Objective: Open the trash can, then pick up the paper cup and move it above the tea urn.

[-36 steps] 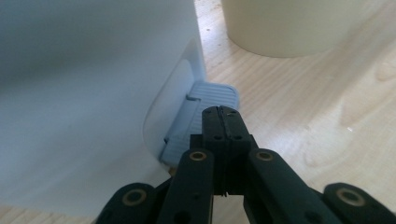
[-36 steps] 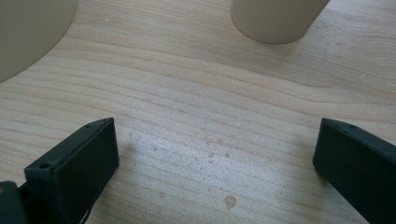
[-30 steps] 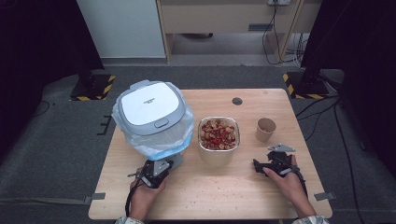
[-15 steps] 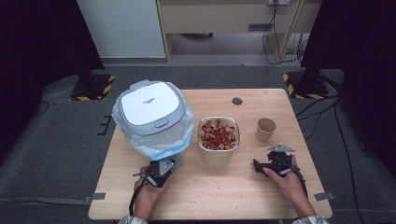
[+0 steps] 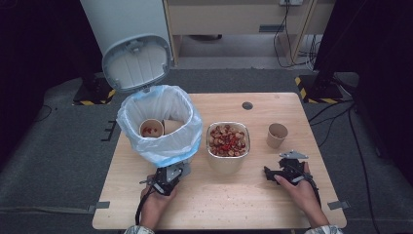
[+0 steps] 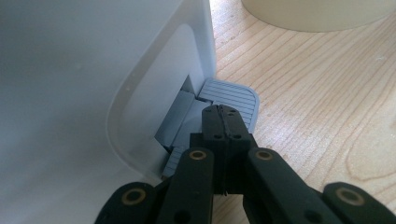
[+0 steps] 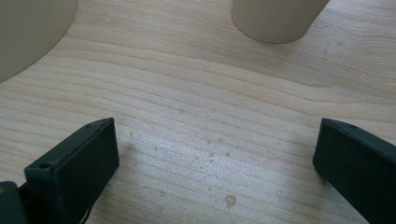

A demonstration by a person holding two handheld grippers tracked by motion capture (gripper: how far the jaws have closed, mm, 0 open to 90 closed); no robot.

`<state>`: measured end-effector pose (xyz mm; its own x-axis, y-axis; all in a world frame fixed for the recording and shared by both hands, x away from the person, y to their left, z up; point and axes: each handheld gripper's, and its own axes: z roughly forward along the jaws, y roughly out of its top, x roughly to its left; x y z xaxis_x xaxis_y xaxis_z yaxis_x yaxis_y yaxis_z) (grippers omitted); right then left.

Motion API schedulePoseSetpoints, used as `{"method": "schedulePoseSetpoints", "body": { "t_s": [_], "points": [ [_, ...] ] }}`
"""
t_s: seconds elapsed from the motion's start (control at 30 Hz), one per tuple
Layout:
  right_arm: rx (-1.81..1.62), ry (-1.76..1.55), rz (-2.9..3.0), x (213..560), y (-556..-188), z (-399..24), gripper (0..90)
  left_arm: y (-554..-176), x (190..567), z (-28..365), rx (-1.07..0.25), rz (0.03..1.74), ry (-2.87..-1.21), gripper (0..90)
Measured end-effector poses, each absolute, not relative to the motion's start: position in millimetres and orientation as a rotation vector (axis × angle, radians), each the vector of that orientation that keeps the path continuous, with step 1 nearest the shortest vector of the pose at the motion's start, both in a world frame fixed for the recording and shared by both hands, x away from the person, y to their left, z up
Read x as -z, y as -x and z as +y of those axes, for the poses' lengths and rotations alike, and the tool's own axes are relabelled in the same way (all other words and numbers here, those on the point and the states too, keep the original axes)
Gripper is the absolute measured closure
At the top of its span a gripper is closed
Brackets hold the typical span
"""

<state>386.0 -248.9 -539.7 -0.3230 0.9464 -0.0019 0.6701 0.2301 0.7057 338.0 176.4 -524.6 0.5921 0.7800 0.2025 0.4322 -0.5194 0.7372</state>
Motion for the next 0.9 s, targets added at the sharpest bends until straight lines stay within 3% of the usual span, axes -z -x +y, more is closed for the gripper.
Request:
{"method": "schedulePoseSetpoints", "body": {
  "t_s": [0.9],
  "points": [
    [-0.859, -1.46, 2.133, 537.5, -386.9, -254.3, 2.4, -338.3, 525.0, 176.9, -0.688, 0.967, -2.161, 89.9]
  ]
}}
